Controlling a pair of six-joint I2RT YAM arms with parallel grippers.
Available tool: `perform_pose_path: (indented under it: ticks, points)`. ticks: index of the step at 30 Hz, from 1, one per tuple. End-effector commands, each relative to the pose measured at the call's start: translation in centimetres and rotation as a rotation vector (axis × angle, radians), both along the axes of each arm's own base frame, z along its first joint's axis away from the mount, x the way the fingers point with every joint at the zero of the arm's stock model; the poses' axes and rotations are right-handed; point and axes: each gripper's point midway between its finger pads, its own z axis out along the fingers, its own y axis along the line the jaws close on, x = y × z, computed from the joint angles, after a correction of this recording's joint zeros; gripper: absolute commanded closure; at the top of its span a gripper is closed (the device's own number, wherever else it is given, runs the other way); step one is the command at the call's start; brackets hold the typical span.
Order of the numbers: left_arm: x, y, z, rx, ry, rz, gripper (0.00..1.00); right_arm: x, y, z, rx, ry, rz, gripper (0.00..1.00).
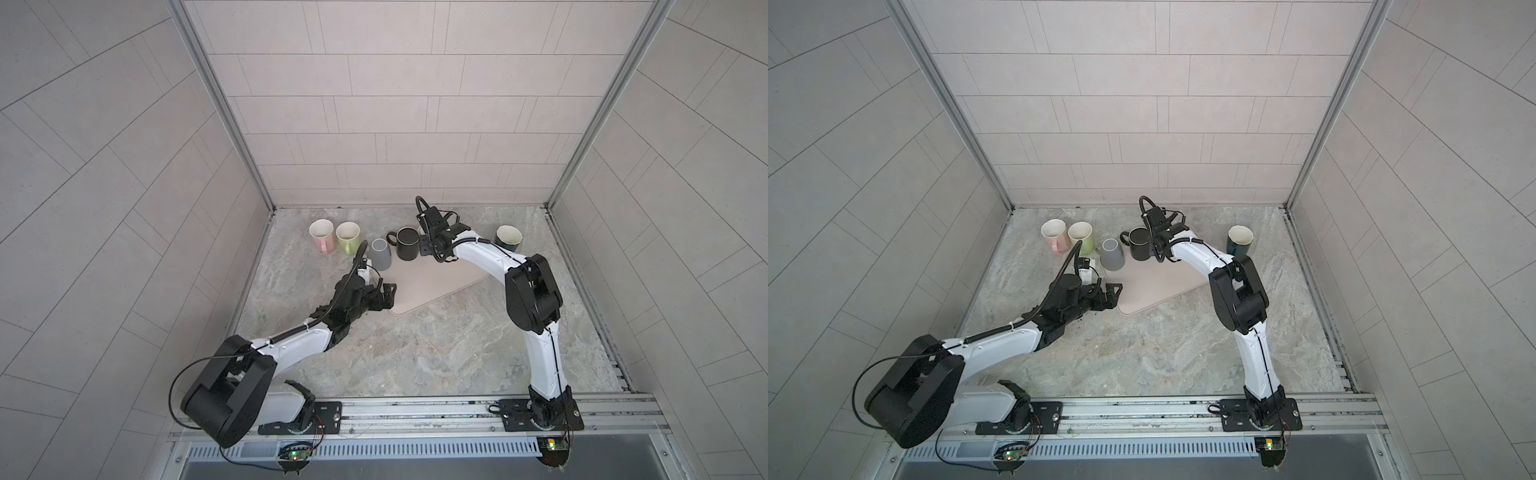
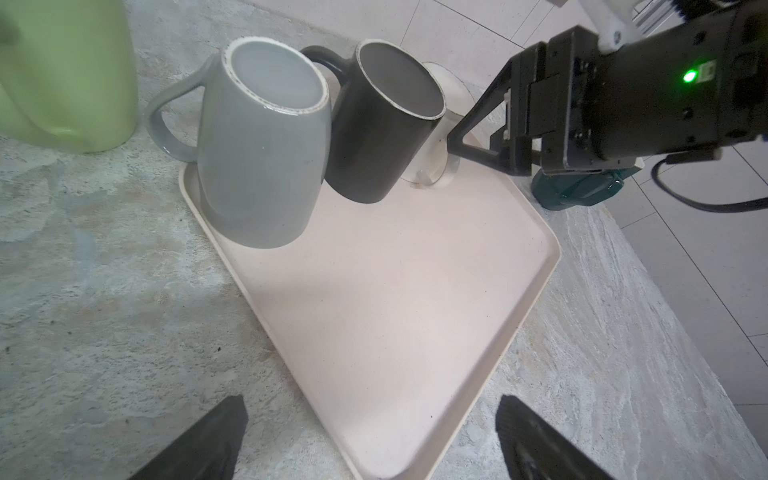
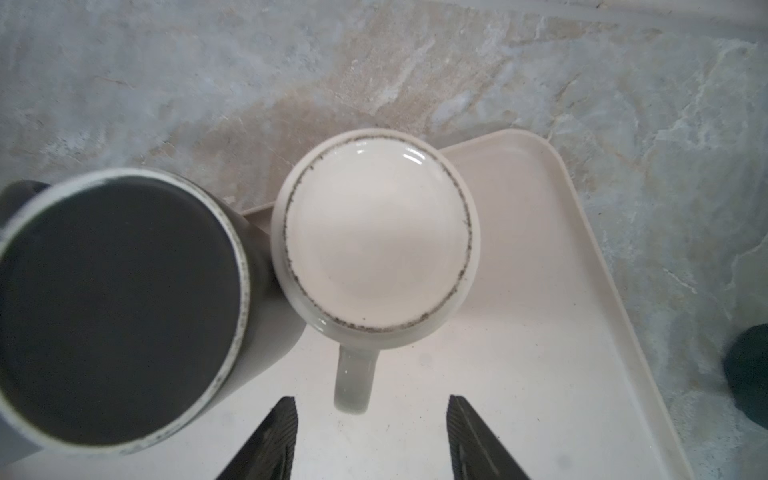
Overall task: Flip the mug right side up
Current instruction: 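Move the right gripper over the upside-down white mug on the tray, then lower the right gripper onto the white mug's base and close it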
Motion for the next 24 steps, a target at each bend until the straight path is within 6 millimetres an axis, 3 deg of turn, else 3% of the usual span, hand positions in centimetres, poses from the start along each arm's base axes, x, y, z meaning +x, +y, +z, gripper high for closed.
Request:
perform_pose_path:
  ticks: [1,7,24]
  points:
    - [0.0,0.0,1.0,-0.023,-0.029,-0.003,0.0,0.1,-0.4,-1.1,-0.002,0.036,-0.021,0.47]
    - [0.0,0.0,1.1,-0.026,-0.025,-0.002,0.0,0.8,-0.1,-1.7,0.01,0.042,-0.032,0.65]
    - [-0.1,-0.4,0.9,-0.057,-0.007,-0.009,0.0,1.8,-1.1,-3.2,-0.015,0.054,-0.069,0.68]
